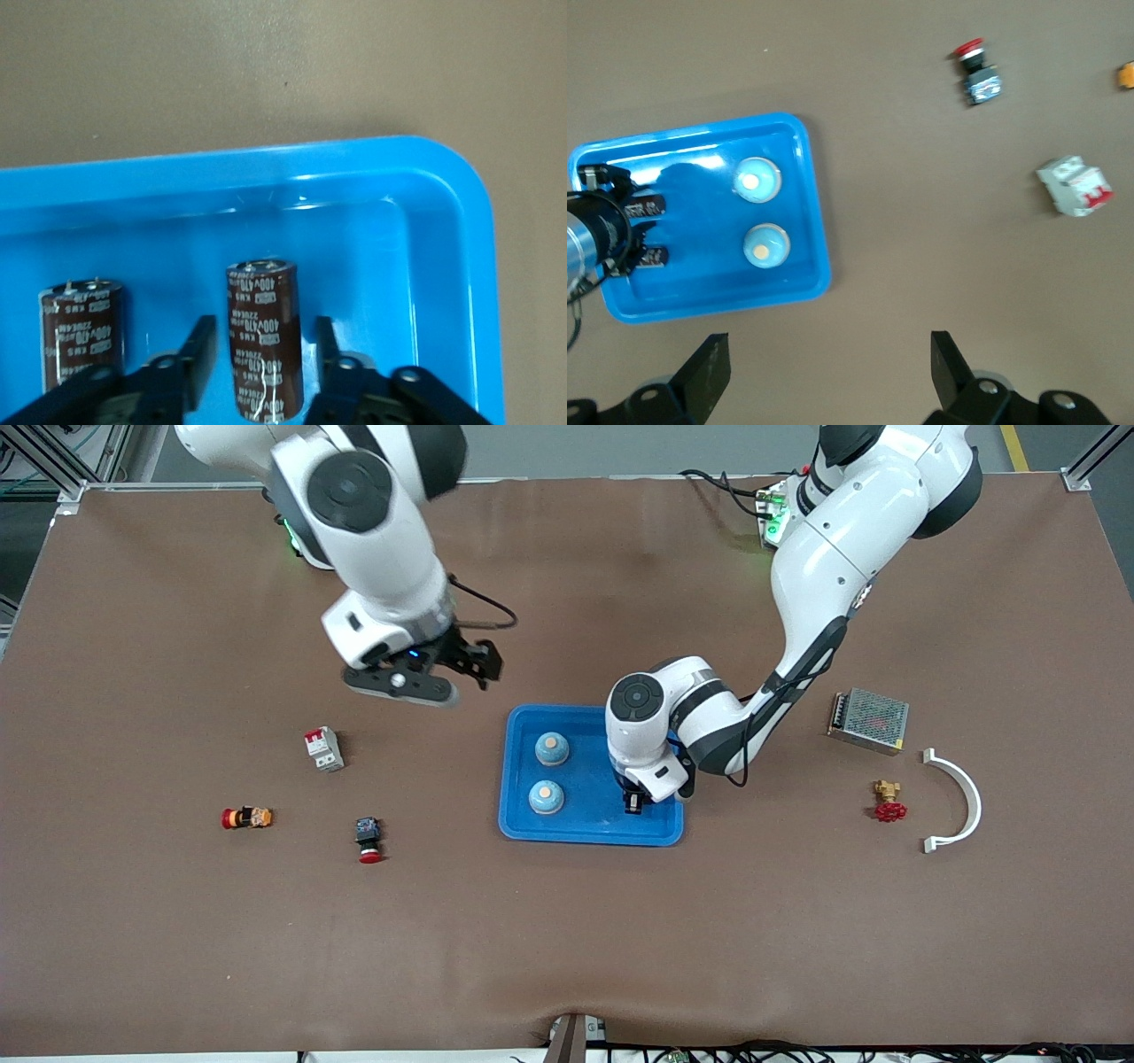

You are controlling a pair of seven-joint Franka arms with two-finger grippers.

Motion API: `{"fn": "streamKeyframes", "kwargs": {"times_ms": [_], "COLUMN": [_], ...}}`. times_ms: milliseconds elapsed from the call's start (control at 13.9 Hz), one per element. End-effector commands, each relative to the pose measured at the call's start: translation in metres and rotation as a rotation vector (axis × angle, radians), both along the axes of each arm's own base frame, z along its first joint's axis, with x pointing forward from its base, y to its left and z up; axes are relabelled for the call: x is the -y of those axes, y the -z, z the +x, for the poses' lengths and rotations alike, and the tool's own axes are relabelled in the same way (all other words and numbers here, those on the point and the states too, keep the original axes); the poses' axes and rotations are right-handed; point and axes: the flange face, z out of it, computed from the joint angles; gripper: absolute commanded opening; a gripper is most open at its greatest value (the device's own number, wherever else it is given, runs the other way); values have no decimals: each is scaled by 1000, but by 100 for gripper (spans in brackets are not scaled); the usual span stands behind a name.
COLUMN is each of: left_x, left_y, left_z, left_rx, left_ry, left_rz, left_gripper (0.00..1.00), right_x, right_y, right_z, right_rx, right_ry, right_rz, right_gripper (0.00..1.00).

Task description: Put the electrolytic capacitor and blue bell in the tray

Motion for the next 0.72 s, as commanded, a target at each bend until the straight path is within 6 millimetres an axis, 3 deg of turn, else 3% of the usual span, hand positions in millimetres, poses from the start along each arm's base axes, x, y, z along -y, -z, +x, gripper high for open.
{"fn": "streamKeyframes", "kwargs": {"times_ms": [0,144,288,432,648], "left_x": [1,-1,-3,-5,-7], "left_y": [-4,-11,-24,-29,-35], "left_z": [6,10,14,15,15], "left_rx": [36,46,59,47,31], "left_ry": [3,1,-4,-7,-3], "left_rz": [1,2,-1,14,26], "left_gripper": [100,100,100,100,100], "right_x": [72,136,188,224,253], "right_y": [-43,-69,-80,-70,-57], "right_z": [-8,-2,8,20,29], "right_rx": [-29,-34,-23,-30,-15], "right_ry": [-66,-94,-101,-101,-110], "right_rz": [15,21,29,31,24], "right_gripper": [100,100,100,100,100]}}
